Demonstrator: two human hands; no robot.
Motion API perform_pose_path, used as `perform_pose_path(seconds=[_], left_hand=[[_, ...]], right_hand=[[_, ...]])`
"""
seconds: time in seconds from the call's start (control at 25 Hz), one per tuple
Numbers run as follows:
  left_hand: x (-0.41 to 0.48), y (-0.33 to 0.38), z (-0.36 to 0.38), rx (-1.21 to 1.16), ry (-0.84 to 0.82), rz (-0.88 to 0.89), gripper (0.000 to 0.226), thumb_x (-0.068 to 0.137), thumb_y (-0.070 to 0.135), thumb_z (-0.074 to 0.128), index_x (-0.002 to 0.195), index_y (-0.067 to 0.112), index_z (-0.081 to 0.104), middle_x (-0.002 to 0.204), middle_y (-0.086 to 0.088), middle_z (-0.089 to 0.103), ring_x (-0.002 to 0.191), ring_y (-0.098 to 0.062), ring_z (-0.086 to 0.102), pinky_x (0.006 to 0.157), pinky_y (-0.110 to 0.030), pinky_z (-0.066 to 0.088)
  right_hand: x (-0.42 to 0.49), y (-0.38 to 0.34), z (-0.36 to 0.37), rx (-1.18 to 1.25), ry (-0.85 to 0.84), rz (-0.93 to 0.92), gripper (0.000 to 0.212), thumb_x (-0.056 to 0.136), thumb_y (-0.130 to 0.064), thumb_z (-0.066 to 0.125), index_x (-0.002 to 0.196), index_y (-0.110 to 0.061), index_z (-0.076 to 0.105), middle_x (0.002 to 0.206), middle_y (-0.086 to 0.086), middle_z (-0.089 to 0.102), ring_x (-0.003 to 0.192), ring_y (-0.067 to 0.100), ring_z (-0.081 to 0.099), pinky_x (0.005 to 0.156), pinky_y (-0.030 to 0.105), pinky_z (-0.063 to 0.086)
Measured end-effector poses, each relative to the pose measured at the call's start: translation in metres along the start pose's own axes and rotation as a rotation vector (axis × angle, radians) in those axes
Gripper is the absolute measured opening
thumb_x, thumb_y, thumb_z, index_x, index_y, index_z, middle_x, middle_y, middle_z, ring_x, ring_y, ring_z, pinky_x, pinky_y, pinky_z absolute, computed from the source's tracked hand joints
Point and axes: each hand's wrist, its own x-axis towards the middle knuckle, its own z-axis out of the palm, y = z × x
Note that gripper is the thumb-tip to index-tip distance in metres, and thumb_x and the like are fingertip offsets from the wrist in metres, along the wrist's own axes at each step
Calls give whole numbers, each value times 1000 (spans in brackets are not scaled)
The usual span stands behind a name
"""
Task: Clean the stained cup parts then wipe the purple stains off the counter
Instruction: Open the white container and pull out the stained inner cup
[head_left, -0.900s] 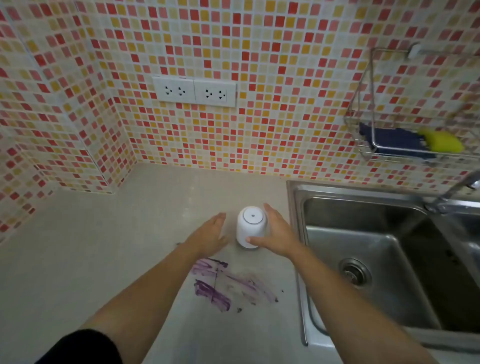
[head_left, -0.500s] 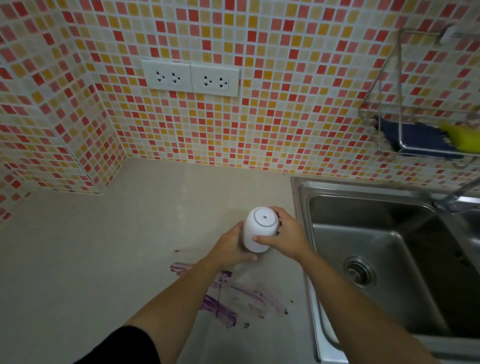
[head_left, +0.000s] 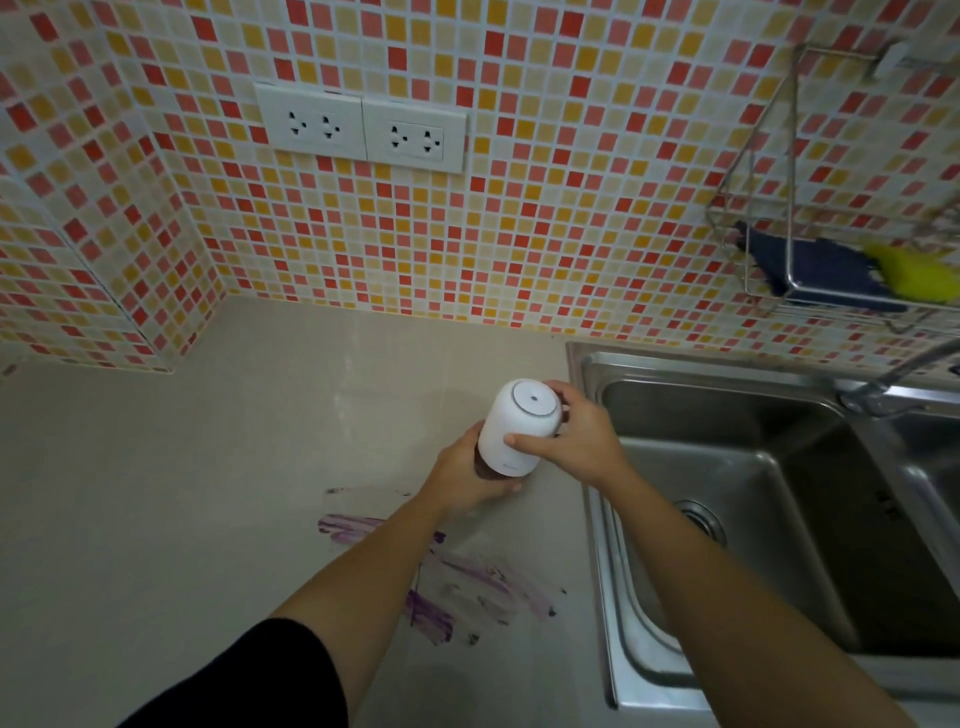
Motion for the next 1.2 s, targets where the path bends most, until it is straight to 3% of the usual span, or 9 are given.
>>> perform_pose_path(seconds=[0.32,0.44,0.56,0.68,0.8,0.88,0.96,1.08,1.2], left_hand=[[-5,7,2,-82,52,-63,78,64,20,84,131,21,43,117,4,57,106,-17,57,86,-27,49],[-5,5,0,-68,73,-88,75,62,17,83,126,22,44,114,4,57,105,-17,57,85,-28,50],[-6,2,-3,-99,106,-117,70,58,15,81,116,27,45,114,3,60,105,-18,60,87,-31,52],[-7,-1,-9,-109,136,-134,69,57,13,84,115,25,47,113,0,62,103,-18,61,85,-27,52],[-8,-3,-20,-90,173,-141,68,58,12,85,115,21,48,110,-1,62,101,-19,60,83,-25,51],[-10,-2,-31,-79,201,-141,67,60,10,85,115,20,48,108,-1,61,99,-17,60,81,-23,49],[-12,2,-42,-76,222,-133,67,61,7,83,115,20,48,108,-1,60,98,-16,59,78,-21,48],[-14,8,-58,-63,243,-106,68,62,3,81,120,16,47,106,1,60,93,-12,59,74,-15,46],[-16,13,-71,-46,252,-92,70,64,1,81,123,15,46,104,5,58,88,-2,56,71,-10,44]], right_hand=[[2,-25,-17,-77,9,-54,80,55,-47,84,123,-25,48,116,-7,57,99,12,54,84,30,52],[-1,-34,-28,-3,24,-69,79,59,-40,85,125,-25,45,116,-8,54,101,13,54,83,28,52],[-4,-33,-38,202,-14,-46,82,67,-29,82,135,-32,35,125,-7,47,108,13,51,80,21,50],[-8,-15,-38,615,-44,75,69,74,-16,75,131,-29,39,131,2,45,118,24,49,81,31,56],[-16,12,-27,1008,-15,246,68,58,-28,73,121,-28,46,127,4,52,115,23,52,83,36,53],[-22,27,-14,990,20,328,78,49,-41,71,122,-30,44,125,1,52,111,16,51,81,30,43],[-27,39,3,955,46,366,87,44,-41,73,124,-27,41,125,2,51,107,16,52,79,28,39],[-28,54,22,859,27,364,99,38,-27,80,127,-20,35,122,9,52,104,23,56,85,35,48],[-28,61,38,579,-42,322,99,41,-24,84,129,-26,39,121,7,55,108,24,55,80,36,53]])
